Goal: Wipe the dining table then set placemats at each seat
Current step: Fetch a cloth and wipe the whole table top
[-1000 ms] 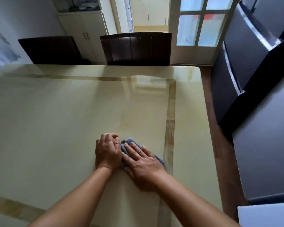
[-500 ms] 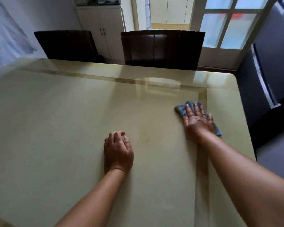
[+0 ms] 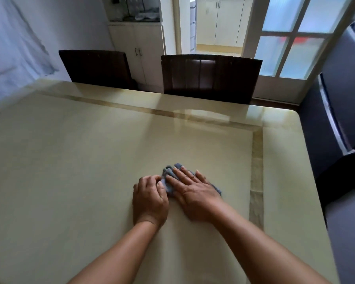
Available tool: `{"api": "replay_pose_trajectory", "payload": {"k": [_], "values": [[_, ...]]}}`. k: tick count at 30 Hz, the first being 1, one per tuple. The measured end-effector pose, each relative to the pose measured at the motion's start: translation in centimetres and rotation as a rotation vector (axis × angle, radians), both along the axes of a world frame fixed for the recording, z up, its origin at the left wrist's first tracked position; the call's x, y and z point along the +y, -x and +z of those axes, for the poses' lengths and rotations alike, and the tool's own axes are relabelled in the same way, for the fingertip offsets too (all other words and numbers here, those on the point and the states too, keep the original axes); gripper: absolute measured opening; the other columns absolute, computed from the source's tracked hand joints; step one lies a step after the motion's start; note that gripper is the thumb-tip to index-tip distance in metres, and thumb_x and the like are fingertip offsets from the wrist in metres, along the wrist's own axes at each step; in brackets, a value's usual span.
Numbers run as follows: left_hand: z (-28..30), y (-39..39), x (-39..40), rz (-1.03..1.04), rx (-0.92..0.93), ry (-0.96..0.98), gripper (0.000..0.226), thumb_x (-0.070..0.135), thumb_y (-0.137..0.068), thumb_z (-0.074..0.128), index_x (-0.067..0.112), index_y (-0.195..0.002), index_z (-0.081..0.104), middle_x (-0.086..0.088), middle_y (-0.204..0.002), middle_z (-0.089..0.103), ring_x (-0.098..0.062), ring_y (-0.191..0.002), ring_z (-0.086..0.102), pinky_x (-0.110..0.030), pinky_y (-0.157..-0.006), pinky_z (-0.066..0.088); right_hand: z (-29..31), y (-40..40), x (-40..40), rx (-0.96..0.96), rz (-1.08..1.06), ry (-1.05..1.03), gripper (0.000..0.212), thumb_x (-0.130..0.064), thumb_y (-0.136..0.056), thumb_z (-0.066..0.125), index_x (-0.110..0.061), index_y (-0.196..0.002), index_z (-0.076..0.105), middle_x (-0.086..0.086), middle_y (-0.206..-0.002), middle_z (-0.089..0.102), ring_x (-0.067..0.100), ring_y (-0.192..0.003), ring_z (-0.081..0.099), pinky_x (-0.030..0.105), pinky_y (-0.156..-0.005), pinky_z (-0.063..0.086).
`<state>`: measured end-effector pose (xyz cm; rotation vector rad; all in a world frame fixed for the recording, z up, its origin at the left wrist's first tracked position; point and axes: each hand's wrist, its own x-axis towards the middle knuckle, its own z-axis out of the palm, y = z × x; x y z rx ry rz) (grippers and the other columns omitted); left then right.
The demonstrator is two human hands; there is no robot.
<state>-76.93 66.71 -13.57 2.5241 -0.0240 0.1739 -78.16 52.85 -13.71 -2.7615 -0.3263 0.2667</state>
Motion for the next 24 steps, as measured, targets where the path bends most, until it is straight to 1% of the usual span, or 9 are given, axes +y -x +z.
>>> {"api": "replay_pose_trajectory", "payload": {"k": [2, 4, 7, 11, 13, 16, 18, 20, 24], "values": [[-0.1, -0.9, -0.7, 0.044, 0.042, -0.065, 0.035, 0.028, -0.090, 0.035, 0.009, -0.106, 0.061, -0.016, -0.113, 0.059, -0.035, -0.107, 0.048, -0.037, -0.097, 0.033, -0.1, -1.9, -3.6, -0.018, -0.151, 0.015, 0.054, -0.050, -0.098, 0.019, -0.038, -0.149, 0.005, -0.015, -0.158, -0.008, 0.006, -0.144, -0.010, 0.033, -0.117, -0.005], [-0.2, -2.3, -1.6, 0.041, 0.052, -0.093, 0.026, 0.023, -0.092, 0.039, 0.014, -0.108, 0.058, -0.011, -0.116, 0.056, -0.031, -0.108, 0.047, -0.035, -0.097, 0.032, -0.2, -3.7, -7.7, -0.012, -0.376, 0.032, 0.054, -0.047, -0.098, 0.019, -0.036, -0.149, 0.004, -0.011, -0.158, -0.009, 0.008, -0.145, -0.008, 0.036, -0.118, -0.002], [-0.2, -3.8, -3.6, -0.058, 0.028, -0.086, 0.034, 0.028, -0.091, 0.030, 0.017, -0.112, 0.055, -0.006, -0.120, 0.054, -0.027, -0.110, 0.046, -0.032, -0.100, 0.028, -0.2, -5.5, -11.6, 0.018, -0.669, 0.038, 0.054, -0.042, -0.099, 0.018, -0.031, -0.150, 0.002, -0.005, -0.159, -0.011, 0.013, -0.145, -0.011, 0.038, -0.117, -0.005], [-0.5, -6.7, -6.9, -0.124, 0.043, -0.067, 0.035, 0.020, -0.091, 0.031, 0.019, -0.121, 0.050, -0.005, -0.129, 0.049, -0.025, -0.119, 0.043, -0.030, -0.106, 0.026, 0.0, -8.5, -10.5, 0.054, -0.825, 0.043, 0.056, -0.035, -0.100, 0.015, -0.022, -0.151, -0.004, 0.002, -0.158, -0.017, 0.021, -0.145, -0.014, 0.041, -0.116, -0.008], [-0.6, -7.9, -8.2, -0.101, 0.047, -0.057, 0.036, 0.015, -0.091, 0.033, 0.018, -0.124, 0.048, -0.005, -0.132, 0.047, -0.026, -0.122, 0.040, -0.031, -0.107, 0.025, -0.1, -9.8, -8.9, 0.050, -0.722, 0.053, 0.056, -0.036, -0.100, 0.015, -0.022, -0.150, -0.005, 0.001, -0.158, -0.018, 0.020, -0.145, -0.017, 0.040, -0.117, -0.007], [-1.0, -9.2, -9.1, -0.024, 0.042, -0.080, 0.036, 0.016, -0.093, 0.032, 0.019, -0.126, 0.045, -0.006, -0.134, 0.045, -0.025, -0.124, 0.038, -0.031, -0.107, 0.024, -0.6, -11.8, -6.4, 0.001, -0.326, 0.025, 0.056, -0.047, -0.098, 0.019, -0.032, -0.149, 0.001, -0.009, -0.158, -0.014, 0.012, -0.144, -0.016, 0.034, -0.117, -0.007], [-1.4, -9.6, -9.3, 0.023, 0.036, -0.062, 0.034, 0.017, -0.095, 0.032, 0.018, -0.126, 0.044, -0.009, -0.134, 0.045, -0.025, -0.124, 0.038, -0.031, -0.107, 0.026, -1.0, -13.4, -5.5, -0.017, -0.145, 0.009, 0.055, -0.052, -0.097, 0.020, -0.038, -0.148, 0.004, -0.014, -0.158, -0.009, 0.008, -0.144, -0.014, 0.034, -0.115, -0.008], [-1.6, -9.7, -9.2, 0.025, 0.004, -0.059, 0.036, 0.018, -0.095, 0.032, 0.019, -0.131, 0.040, -0.007, -0.136, 0.045, -0.024, -0.124, 0.038, -0.031, -0.107, 0.026, -1.2, -15.1, -5.4, -0.035, -0.084, 0.021, 0.055, -0.052, -0.097, 0.021, -0.039, -0.148, 0.006, -0.014, -0.158, -0.007, 0.008, -0.144, -0.012, 0.036, -0.116, -0.006], [-2.1, -9.8, -9.3, -0.012, -0.039, -0.117, 0.043, 0.020, -0.096, 0.031, 0.025, -0.138, 0.032, -0.001, -0.139, 0.041, -0.022, -0.123, 0.036, -0.031, -0.105, 0.025, -1.1, -18.9, -5.7, -0.050, -0.116, 0.074, 0.057, -0.047, -0.098, 0.026, -0.034, -0.149, 0.006, -0.008, -0.159, -0.007, 0.014, -0.145, -0.011, 0.043, -0.117, -0.003]]}}
